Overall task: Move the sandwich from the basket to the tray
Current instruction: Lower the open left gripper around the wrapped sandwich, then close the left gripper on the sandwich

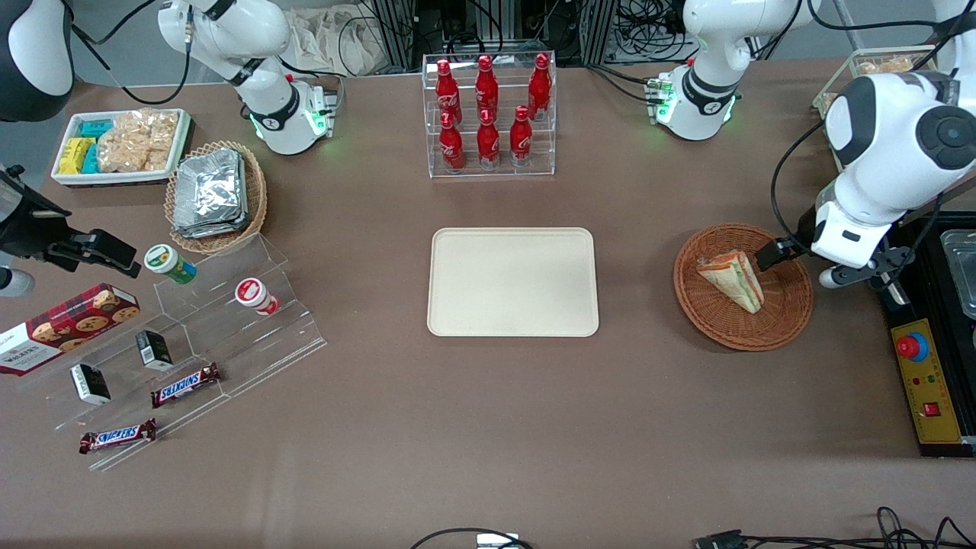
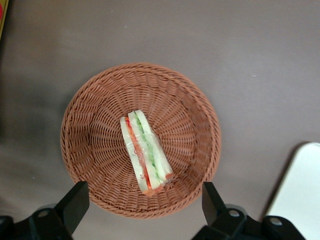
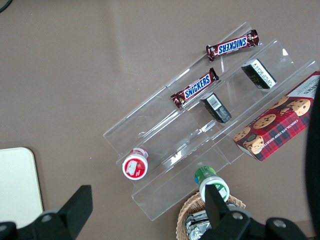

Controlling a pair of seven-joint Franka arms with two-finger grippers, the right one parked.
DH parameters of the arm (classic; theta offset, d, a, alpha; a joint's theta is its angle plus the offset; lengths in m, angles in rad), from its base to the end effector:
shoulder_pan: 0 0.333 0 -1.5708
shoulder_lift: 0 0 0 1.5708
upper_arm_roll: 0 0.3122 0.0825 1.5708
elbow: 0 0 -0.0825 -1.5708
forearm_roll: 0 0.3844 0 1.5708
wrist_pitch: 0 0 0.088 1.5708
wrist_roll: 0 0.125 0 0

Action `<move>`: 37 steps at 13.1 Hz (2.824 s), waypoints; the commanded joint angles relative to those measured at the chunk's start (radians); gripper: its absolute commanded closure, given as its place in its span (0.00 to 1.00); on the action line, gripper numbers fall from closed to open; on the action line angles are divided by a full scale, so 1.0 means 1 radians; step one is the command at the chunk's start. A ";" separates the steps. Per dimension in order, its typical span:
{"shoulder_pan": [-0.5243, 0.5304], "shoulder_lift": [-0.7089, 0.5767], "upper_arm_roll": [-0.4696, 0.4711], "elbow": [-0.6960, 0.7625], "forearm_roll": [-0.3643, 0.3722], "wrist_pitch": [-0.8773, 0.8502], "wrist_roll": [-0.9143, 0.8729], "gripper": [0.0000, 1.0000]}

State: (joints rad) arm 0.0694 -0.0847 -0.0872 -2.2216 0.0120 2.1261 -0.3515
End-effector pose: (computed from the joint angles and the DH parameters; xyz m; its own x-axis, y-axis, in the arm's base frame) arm 0.5111 -0.0086 0.3884 0.9468 0.3219 -0.0045 0.3217 -0.9466 -0.0203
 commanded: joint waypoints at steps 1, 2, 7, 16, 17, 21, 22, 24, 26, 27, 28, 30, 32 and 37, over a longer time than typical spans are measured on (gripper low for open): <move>0.006 -0.015 -0.005 -0.082 0.013 0.086 -0.095 0.00; 0.006 -0.010 -0.005 -0.111 0.011 0.122 -0.127 0.00; -0.002 0.052 -0.008 -0.191 0.013 0.263 -0.257 0.00; -0.007 0.135 -0.008 -0.334 0.011 0.517 -0.311 0.00; -0.007 0.146 -0.008 -0.339 0.011 0.537 -0.317 0.00; -0.007 0.174 -0.008 -0.359 0.011 0.586 -0.327 0.00; -0.005 0.175 -0.008 -0.357 0.011 0.586 -0.327 0.08; -0.002 0.175 -0.008 -0.355 0.011 0.586 -0.325 0.66; 0.000 0.174 -0.008 -0.354 0.011 0.583 -0.324 0.93; 0.000 0.172 -0.008 -0.351 0.011 0.581 -0.323 0.95; 0.000 0.165 -0.008 -0.348 0.011 0.577 -0.323 0.95; -0.002 0.140 -0.008 -0.343 0.011 0.557 -0.322 0.95; -0.003 0.099 -0.009 -0.326 0.013 0.490 -0.310 0.95; -0.008 0.013 -0.031 -0.175 0.014 0.208 -0.215 0.95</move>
State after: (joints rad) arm 0.0641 -0.0270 -0.1010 -2.4600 0.0139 2.4498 -0.5992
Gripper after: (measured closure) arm 0.683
